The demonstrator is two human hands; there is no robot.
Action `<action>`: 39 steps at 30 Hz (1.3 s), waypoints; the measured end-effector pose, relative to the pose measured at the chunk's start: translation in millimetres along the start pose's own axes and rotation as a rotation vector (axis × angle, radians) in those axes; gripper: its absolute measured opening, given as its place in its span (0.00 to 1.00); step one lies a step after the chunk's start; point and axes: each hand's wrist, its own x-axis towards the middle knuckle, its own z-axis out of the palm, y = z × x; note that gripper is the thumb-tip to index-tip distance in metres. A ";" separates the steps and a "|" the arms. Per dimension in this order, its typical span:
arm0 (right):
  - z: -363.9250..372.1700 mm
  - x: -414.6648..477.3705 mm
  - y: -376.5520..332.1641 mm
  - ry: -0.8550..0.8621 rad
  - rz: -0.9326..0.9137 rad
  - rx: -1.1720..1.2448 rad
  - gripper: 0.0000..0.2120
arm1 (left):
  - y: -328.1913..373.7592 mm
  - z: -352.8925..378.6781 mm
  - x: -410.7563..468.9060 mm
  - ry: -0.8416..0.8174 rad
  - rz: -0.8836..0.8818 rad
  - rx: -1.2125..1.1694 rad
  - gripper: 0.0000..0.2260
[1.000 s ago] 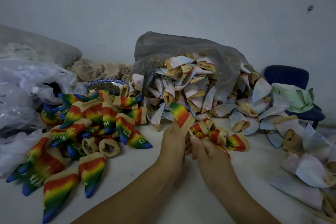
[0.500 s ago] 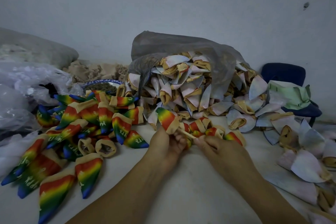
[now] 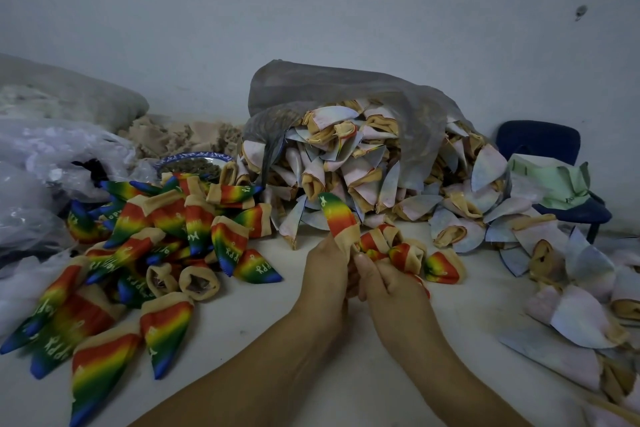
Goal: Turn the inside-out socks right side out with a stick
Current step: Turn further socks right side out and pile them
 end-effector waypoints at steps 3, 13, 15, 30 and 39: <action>1.4 1.4 -1.0 0.012 0.070 0.055 0.20 | -0.3 3.0 1.2 0.062 0.056 0.080 0.16; -24.5 10.0 11.0 0.019 -0.173 -0.494 0.22 | -5.5 -20.9 7.8 0.127 0.126 -0.062 0.13; -23.6 9.1 11.8 0.002 -0.174 -0.484 0.21 | -5.6 -21.3 8.1 0.111 0.128 -0.045 0.14; -11.0 6.1 7.5 -0.027 -0.018 0.110 0.23 | -7.4 -15.6 8.5 -0.293 -0.158 -0.384 0.15; -18.4 8.7 12.8 0.052 -0.111 -0.127 0.24 | -4.8 -21.5 14.9 0.060 0.120 -0.041 0.09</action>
